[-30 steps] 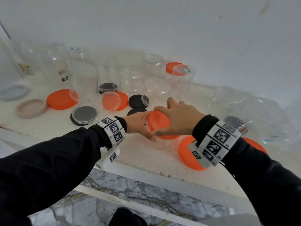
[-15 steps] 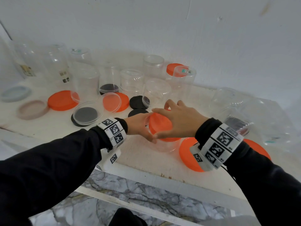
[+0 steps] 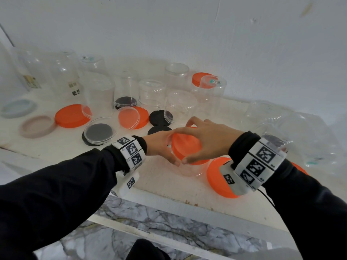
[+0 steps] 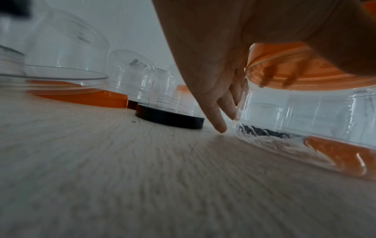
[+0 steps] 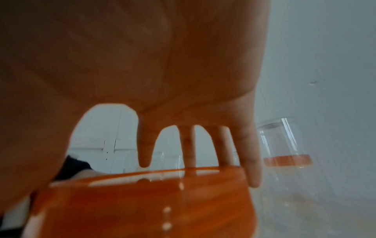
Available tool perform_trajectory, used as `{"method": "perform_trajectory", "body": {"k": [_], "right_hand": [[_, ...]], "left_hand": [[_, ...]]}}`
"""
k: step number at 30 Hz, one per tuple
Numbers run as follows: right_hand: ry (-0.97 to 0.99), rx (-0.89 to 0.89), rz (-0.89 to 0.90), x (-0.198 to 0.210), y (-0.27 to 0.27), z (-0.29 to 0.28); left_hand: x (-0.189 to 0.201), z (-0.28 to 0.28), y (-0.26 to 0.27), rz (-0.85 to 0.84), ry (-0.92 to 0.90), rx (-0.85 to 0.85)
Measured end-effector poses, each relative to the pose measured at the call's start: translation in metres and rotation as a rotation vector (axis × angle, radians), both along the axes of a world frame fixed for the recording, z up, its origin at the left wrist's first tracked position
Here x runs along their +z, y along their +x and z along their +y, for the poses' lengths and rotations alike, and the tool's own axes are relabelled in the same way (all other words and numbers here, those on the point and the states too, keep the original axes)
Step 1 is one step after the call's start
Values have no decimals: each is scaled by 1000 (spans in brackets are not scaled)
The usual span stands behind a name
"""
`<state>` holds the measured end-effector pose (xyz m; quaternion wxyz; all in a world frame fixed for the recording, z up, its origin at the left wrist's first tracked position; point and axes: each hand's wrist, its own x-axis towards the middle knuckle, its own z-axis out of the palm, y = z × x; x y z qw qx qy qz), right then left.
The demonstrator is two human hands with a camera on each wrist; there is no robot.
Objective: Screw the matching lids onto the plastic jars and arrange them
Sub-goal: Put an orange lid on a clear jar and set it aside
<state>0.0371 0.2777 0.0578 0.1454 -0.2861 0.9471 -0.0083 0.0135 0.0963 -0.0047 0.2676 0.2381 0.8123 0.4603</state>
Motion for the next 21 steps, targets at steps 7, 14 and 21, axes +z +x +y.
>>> {"method": "perform_trajectory", "body": {"k": [7, 14, 21], "right_hand": [[48, 61, -4, 7, -1, -3], [1, 29, 93, 5, 4, -4], [-7, -35, 125, 2, 9, -5]], "left_hand": [[-3, 1, 1, 27, 0, 14], [-1, 0, 0, 55, -10, 1], [0, 1, 2, 82, -16, -8]]}}
